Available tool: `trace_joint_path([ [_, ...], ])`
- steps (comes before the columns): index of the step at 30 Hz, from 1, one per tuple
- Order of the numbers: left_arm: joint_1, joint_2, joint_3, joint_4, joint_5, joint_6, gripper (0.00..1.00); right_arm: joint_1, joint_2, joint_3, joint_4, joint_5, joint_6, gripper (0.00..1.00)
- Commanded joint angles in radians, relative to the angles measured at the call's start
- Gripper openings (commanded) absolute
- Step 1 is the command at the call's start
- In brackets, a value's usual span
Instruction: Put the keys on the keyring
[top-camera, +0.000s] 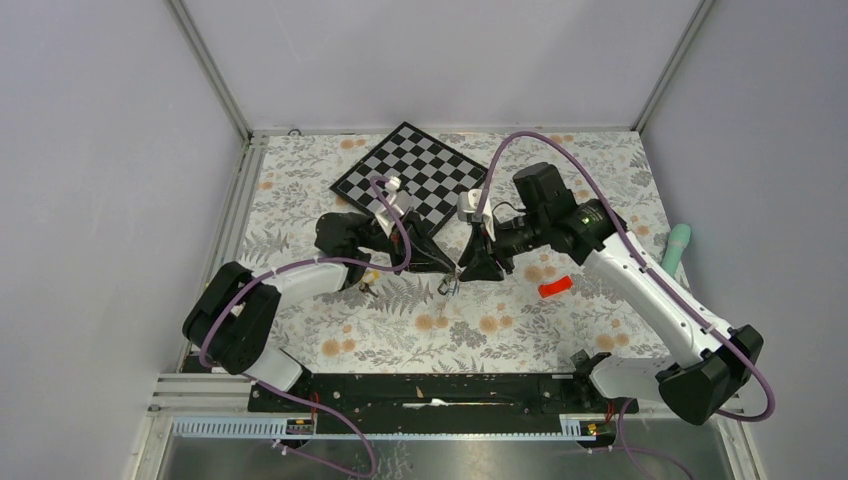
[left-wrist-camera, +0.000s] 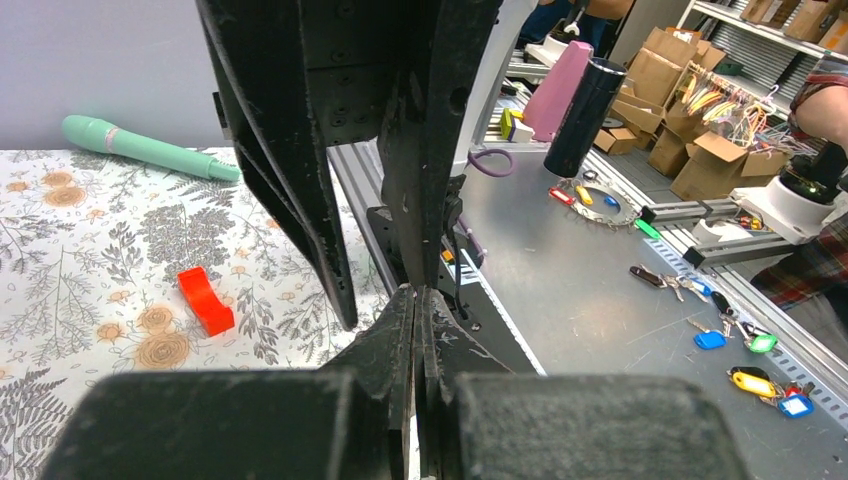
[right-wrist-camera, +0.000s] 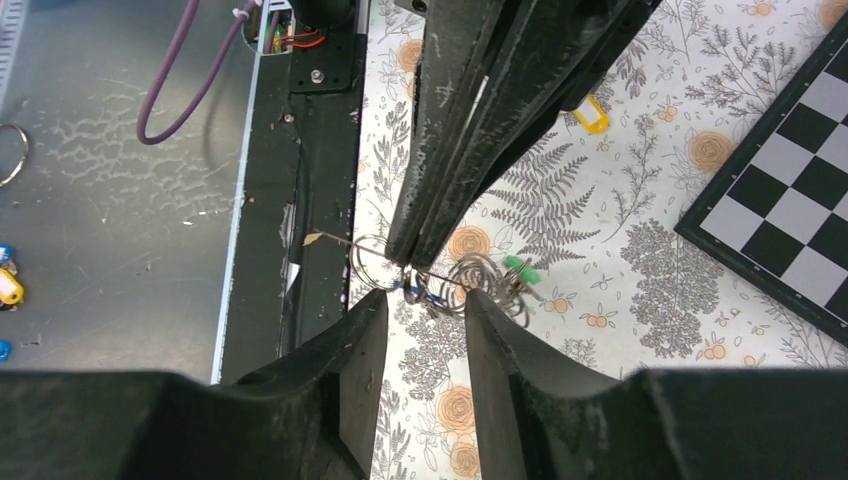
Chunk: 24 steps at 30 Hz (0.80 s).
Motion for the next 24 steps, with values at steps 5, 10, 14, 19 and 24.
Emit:
trace_joint_path([
  [5,0.010,0.004,0.014,0.056,-0.066,-0.006,0.00,-0.004,0.014,0.021,0.033,-0.069,0.035,0.23],
  [10,0.015,0.007,0.012,0.052,-0.078,-0.005,0.00,-0.004,0.012,0.038,0.025,-0.052,0.034,0.00],
  [14,0.022,0.008,0.022,-0.002,-0.082,0.015,0.00,-0.003,0.006,0.079,-0.016,0.044,0.016,0.00],
  [19,0.035,-0.001,0.079,-0.243,-0.073,0.164,0.07,0.015,0.017,0.154,-0.108,0.173,-0.008,0.00],
  [24,0.034,0.007,0.125,-0.360,-0.061,0.243,0.20,0.051,0.054,0.196,-0.190,0.261,-0.003,0.00],
])
